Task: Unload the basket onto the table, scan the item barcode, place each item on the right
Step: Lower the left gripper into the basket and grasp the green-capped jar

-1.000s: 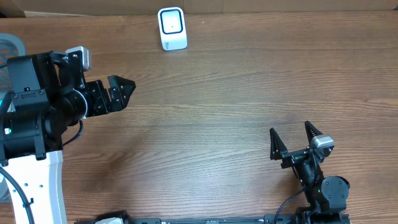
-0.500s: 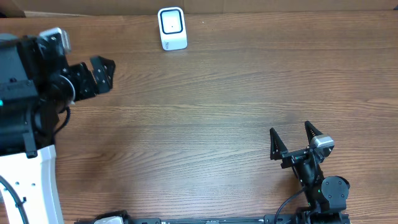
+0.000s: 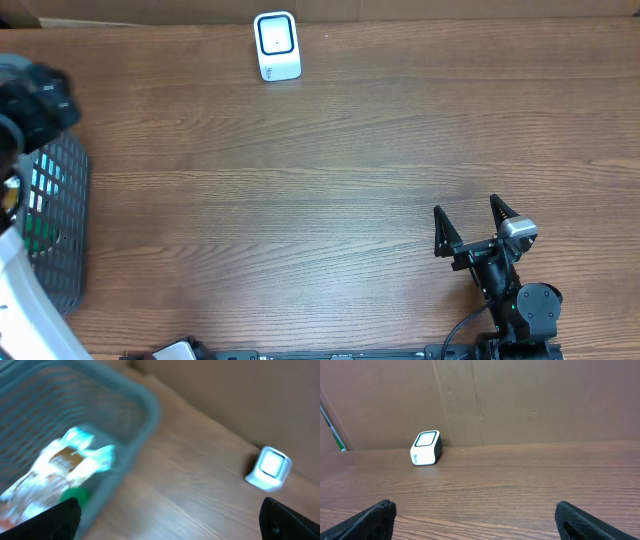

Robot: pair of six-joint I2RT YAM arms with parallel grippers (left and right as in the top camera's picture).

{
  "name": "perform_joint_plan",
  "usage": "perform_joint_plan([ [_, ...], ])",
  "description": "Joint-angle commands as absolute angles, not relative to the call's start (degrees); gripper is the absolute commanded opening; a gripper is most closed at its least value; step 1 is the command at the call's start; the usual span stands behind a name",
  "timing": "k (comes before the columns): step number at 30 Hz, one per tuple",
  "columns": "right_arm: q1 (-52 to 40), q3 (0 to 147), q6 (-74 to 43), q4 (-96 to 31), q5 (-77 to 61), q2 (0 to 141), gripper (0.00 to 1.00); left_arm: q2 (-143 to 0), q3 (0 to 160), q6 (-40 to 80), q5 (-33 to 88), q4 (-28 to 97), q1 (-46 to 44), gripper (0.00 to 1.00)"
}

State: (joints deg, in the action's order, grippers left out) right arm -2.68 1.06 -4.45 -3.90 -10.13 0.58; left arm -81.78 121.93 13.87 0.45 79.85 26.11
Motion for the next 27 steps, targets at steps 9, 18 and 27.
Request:
perform_joint_plan([
  [9,-2.94,0.45,-4.43,-3.57,-10.17,0.16,1.0,-90.15,122.72,23.9,-0.97,88.05,47.16,0.85],
  [18,-2.94,0.45,-4.45,-3.57,-10.17,0.16,1.0,-99.35,122.58,24.03,-0.78,89.45,51.09,0.85],
  [27,-2.94,0.45,-4.43,-3.57,-10.17,0.16,1.0,-106.8,117.43,23.79,-3.49,88.42,50.98,0.85],
])
